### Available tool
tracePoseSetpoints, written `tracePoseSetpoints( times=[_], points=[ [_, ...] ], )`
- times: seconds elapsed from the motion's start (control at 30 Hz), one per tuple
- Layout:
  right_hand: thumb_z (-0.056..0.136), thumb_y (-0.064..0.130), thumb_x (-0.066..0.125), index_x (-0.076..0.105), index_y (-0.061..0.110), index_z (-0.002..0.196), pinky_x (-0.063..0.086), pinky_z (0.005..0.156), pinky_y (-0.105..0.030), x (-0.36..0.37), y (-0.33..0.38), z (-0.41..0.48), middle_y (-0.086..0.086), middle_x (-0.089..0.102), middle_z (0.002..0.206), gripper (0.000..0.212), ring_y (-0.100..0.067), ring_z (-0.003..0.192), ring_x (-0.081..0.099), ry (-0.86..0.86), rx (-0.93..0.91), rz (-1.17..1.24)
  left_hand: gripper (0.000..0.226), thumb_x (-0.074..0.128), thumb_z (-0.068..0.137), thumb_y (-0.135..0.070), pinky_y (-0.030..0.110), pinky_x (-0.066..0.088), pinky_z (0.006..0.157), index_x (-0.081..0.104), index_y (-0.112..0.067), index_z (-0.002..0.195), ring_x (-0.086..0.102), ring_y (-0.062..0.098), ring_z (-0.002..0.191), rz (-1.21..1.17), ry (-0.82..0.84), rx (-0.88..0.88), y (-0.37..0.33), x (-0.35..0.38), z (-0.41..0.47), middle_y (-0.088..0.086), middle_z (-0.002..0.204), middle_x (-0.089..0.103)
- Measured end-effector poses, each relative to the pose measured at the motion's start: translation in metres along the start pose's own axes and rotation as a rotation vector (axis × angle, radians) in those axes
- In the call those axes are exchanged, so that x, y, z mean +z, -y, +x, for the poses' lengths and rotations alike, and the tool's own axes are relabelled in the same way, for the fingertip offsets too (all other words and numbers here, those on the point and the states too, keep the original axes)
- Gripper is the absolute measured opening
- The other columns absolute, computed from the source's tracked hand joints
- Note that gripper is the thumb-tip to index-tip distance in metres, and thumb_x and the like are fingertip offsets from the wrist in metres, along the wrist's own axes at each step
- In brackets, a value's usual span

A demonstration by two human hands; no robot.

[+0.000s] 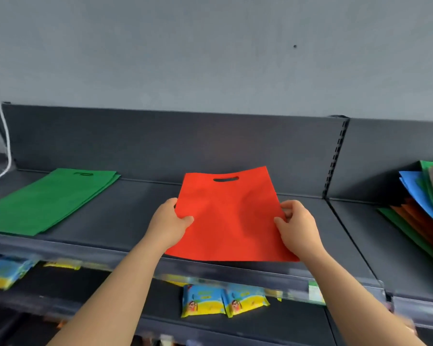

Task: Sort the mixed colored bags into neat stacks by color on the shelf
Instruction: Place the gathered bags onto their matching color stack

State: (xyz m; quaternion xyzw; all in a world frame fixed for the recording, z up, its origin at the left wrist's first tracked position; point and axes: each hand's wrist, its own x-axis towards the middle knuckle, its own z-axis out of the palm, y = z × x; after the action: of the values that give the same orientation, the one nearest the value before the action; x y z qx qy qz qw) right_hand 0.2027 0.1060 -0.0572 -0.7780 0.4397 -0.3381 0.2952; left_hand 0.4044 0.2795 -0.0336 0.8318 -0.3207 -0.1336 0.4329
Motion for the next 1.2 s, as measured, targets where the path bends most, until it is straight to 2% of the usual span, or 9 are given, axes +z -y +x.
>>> tracePoseSetpoints(
  times=[0.23, 0.33, 0.43, 0.53, 0.63, 0.7, 0.87, 0.97, 1.2],
  points=[
    [0.086, 0.012, 0.058, 0.053, 0.013, 0.117, 0.039, 0.077, -0.026, 0.080, 0.034, 0.013, 0.003, 0.060, 0.097, 0.031, -0.017, 0.089, 0.055, 0.135, -0.006, -0.004, 0.047, 0.065, 0.087, -0.018, 0.036, 0.051, 0.082, 0.049, -0.013, 0.132, 0.063, 0.023, 0.095, 0.056, -0.065, -0.090, 0.050, -0.042, 0.036, 0.002, 0.115, 0.061],
    [0.087, 0.017, 0.059, 0.051, 0.014, 0.119, 0.043, 0.078, -0.029, 0.109, 0.045, 0.021, -0.002, 0.063, 0.103, 0.034, -0.020, 0.095, 0.058, 0.201, -0.004, -0.037, 0.062, 0.063, 0.090, -0.018, 0.032, 0.044, 0.086, 0.036, -0.010, 0.144, 0.056, 0.026, 0.113, 0.099, -0.088, -0.130, 0.071, -0.055, 0.051, 0.010, 0.138, 0.049],
    [0.087, 0.021, 0.060, 0.048, 0.014, 0.125, 0.047, 0.083, -0.034, 0.135, 0.057, 0.025, -0.005, 0.062, 0.109, 0.041, -0.023, 0.101, 0.058, 0.268, 0.002, -0.089, 0.067, 0.063, 0.090, -0.020, 0.033, 0.042, 0.093, 0.031, -0.010, 0.148, 0.050, 0.026, 0.123, 0.136, -0.093, -0.154, 0.093, -0.068, 0.067, 0.010, 0.145, 0.042],
    [0.087, 0.026, 0.062, 0.045, 0.013, 0.130, 0.048, 0.085, -0.035, 0.156, 0.069, 0.025, -0.005, 0.060, 0.114, 0.048, -0.024, 0.105, 0.057, 0.316, 0.021, -0.149, 0.061, 0.067, 0.087, -0.021, 0.031, 0.044, 0.086, 0.040, -0.009, 0.141, 0.057, 0.024, 0.106, 0.145, -0.106, -0.183, 0.115, -0.082, 0.082, 0.010, 0.134, 0.053],
    [0.086, 0.030, 0.063, 0.044, 0.013, 0.132, 0.048, 0.085, -0.035, 0.175, 0.085, 0.025, -0.004, 0.059, 0.113, 0.052, -0.025, 0.105, 0.057, 0.327, 0.033, -0.199, 0.039, 0.069, 0.084, -0.019, 0.029, 0.045, 0.065, 0.053, -0.009, 0.118, 0.059, 0.018, 0.083, 0.151, -0.127, -0.183, 0.137, -0.099, 0.099, 0.005, 0.105, 0.062],
    [0.086, 0.033, 0.064, 0.043, 0.014, 0.132, 0.047, 0.087, -0.036, 0.188, 0.097, 0.022, -0.003, 0.058, 0.114, 0.054, -0.025, 0.105, 0.057, 0.328, 0.048, -0.214, 0.033, 0.069, 0.084, -0.019, 0.029, 0.040, 0.061, 0.054, -0.008, 0.112, 0.057, 0.019, 0.081, 0.192, -0.137, -0.169, 0.150, -0.112, 0.109, 0.005, 0.099, 0.062],
    [0.084, 0.039, 0.063, 0.044, 0.015, 0.129, 0.044, 0.093, -0.040, 0.220, 0.124, 0.013, -0.003, 0.060, 0.110, 0.054, -0.025, 0.105, 0.057, 0.286, 0.065, -0.297, 0.038, 0.062, 0.088, -0.030, 0.036, 0.044, 0.082, 0.051, -0.011, 0.120, 0.057, 0.028, 0.105, 0.533, -0.128, -0.059, 0.173, -0.138, 0.130, 0.008, 0.116, 0.060],
    [0.085, 0.043, 0.060, 0.047, 0.016, 0.125, 0.041, 0.096, -0.038, 0.234, 0.137, 0.007, -0.005, 0.060, 0.116, 0.051, -0.026, 0.107, 0.057, 0.252, 0.059, -0.387, 0.044, 0.050, 0.093, -0.044, 0.040, 0.036, 0.096, 0.047, -0.021, 0.130, 0.048, 0.024, 0.118, 0.791, -0.120, 0.043, 0.184, -0.150, 0.137, 0.000, 0.129, 0.054],
    [0.088, 0.049, 0.054, 0.045, 0.026, 0.135, 0.033, 0.100, -0.038, 0.254, 0.154, -0.002, -0.002, 0.047, 0.128, 0.053, -0.021, 0.106, 0.057, 0.219, 0.035, -0.452, 0.048, 0.032, 0.098, -0.049, 0.046, 0.028, 0.104, 0.042, -0.025, 0.138, 0.038, 0.022, 0.128, 0.868, -0.004, 0.104, 0.205, -0.167, 0.147, -0.004, 0.143, 0.041]
  ],
)
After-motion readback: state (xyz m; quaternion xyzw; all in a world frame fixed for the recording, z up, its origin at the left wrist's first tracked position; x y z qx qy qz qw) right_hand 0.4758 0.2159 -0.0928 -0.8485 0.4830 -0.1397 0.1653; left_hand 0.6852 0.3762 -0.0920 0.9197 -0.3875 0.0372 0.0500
